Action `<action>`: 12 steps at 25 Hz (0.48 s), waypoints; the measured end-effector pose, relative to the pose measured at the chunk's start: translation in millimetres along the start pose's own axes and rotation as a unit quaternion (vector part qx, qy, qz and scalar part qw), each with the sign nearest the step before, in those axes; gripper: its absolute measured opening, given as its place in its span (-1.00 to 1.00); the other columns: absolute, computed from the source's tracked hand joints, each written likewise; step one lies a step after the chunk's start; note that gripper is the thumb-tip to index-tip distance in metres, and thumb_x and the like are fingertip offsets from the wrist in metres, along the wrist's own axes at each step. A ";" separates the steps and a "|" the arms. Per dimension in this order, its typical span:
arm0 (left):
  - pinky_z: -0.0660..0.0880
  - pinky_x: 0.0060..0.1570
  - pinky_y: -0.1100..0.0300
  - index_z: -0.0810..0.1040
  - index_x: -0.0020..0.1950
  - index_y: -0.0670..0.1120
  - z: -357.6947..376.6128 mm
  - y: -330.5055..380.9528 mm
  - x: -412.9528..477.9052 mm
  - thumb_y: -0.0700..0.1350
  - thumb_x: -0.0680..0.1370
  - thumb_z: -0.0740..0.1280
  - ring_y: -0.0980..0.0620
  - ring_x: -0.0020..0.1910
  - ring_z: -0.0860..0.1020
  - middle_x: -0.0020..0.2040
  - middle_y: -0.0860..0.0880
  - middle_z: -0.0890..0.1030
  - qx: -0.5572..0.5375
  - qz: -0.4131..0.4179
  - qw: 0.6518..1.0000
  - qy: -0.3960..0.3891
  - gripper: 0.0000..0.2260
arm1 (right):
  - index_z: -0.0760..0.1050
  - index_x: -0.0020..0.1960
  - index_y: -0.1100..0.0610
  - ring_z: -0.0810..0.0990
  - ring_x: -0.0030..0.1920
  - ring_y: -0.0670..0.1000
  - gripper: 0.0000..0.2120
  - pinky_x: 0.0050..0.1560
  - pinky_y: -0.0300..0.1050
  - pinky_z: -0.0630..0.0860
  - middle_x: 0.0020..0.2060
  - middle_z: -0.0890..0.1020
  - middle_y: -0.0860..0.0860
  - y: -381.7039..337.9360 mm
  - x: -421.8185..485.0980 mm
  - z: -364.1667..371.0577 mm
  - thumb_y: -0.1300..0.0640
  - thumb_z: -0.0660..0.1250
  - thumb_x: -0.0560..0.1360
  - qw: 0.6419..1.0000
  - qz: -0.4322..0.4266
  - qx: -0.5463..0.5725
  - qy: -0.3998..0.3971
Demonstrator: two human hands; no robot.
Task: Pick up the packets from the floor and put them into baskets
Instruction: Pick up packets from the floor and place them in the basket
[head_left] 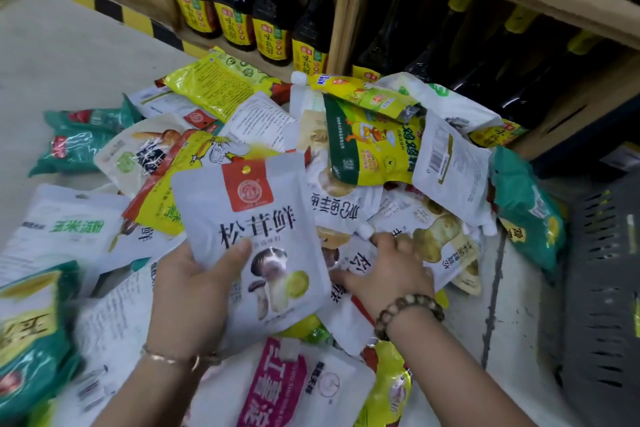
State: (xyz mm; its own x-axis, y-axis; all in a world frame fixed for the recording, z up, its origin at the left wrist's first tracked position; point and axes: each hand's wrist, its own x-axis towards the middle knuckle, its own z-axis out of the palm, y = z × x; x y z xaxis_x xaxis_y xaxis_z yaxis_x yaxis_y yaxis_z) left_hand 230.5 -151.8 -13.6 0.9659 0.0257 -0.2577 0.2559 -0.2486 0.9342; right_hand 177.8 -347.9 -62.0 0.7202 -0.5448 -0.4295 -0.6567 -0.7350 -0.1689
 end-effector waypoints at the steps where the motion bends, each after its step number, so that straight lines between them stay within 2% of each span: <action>1: 0.38 -0.49 0.53 0.60 -0.22 -0.04 2.8 -3.7 8.3 -0.26 0.46 0.39 0.33 -0.46 0.54 -0.44 0.22 0.61 -0.017 0.001 1.000 0.008 -0.87 | 0.24 0.33 0.02 0.38 0.28 0.10 -0.15 0.18 0.07 0.36 0.28 0.37 0.04 -1.4 1.5 0.7 -0.44 0.32 0.22 1.000 0.009 0.010 -0.007; 4: 0.41 -0.47 0.49 0.61 -0.21 -0.04 4.5 -9.3 8.3 -0.28 0.47 0.38 0.33 -0.46 0.55 -0.43 0.24 0.61 -0.038 -0.025 0.999 0.003 -0.86 | 0.37 0.11 0.08 0.56 0.03 0.10 -0.31 -0.04 -0.03 0.49 -0.01 0.56 0.04 -1.3 2.1 -3.0 -0.38 0.39 0.22 0.996 0.040 0.071 -0.032; 6: 0.41 -0.48 0.49 0.60 -0.24 -0.01 4.5 -10.8 4.3 -0.28 0.47 0.38 0.33 -0.46 0.55 -0.40 0.22 0.62 -0.026 -0.025 0.999 -0.001 -0.82 | 0.42 -0.12 0.11 0.57 -0.11 0.11 -0.56 -0.20 -0.08 0.47 -0.19 0.57 0.04 3.5 -1.3 -3.3 -0.21 0.46 0.29 0.975 0.037 0.210 -0.059; 7: 0.40 -0.50 0.49 0.59 -0.25 -0.02 4.3 -13.8 4.8 -0.30 0.47 0.37 0.32 -0.47 0.55 -0.43 0.21 0.61 -0.036 -0.030 0.999 -0.003 -0.81 | 0.45 -0.20 0.12 0.59 -0.14 0.13 -0.67 -0.20 -0.06 0.50 -0.23 0.59 0.06 6.7 -4.1 -3.7 -0.09 0.48 0.33 0.950 0.032 0.299 -0.081; 9: 0.40 -0.55 0.46 0.59 -0.24 -0.07 3.9 -16.2 5.6 -0.32 0.47 0.35 0.28 -0.50 0.56 -0.47 0.19 0.60 -0.057 -0.053 0.997 -0.009 -0.83 | 0.53 -0.21 0.19 0.62 -0.15 0.23 -0.81 -0.10 0.11 0.55 -0.22 0.65 0.17 16.4 -11.9 -6.0 0.09 0.47 0.37 0.907 0.039 0.405 -0.110; 12: 0.45 -0.53 0.37 0.60 -0.22 -0.10 6.9 -19.0 7.5 -0.34 0.48 0.34 0.18 -0.47 0.60 -0.42 0.10 0.65 -0.081 -0.087 0.992 -0.032 -0.84 | 0.56 -0.13 0.22 0.66 -0.24 0.21 -0.89 -0.11 0.15 0.57 -0.26 0.68 0.18 42.3 -27.2 -16.7 0.21 0.44 0.38 0.880 0.052 0.452 -0.137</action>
State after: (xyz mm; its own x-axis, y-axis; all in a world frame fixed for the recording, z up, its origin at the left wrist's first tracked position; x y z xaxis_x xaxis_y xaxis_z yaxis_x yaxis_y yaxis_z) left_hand 232.5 -153.6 -34.9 0.9032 -0.0078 -0.4291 0.4269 -0.0858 0.9002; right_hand 134.2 -370.9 -42.7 0.6463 -0.3806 -0.6614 -0.7148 0.0016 -0.6994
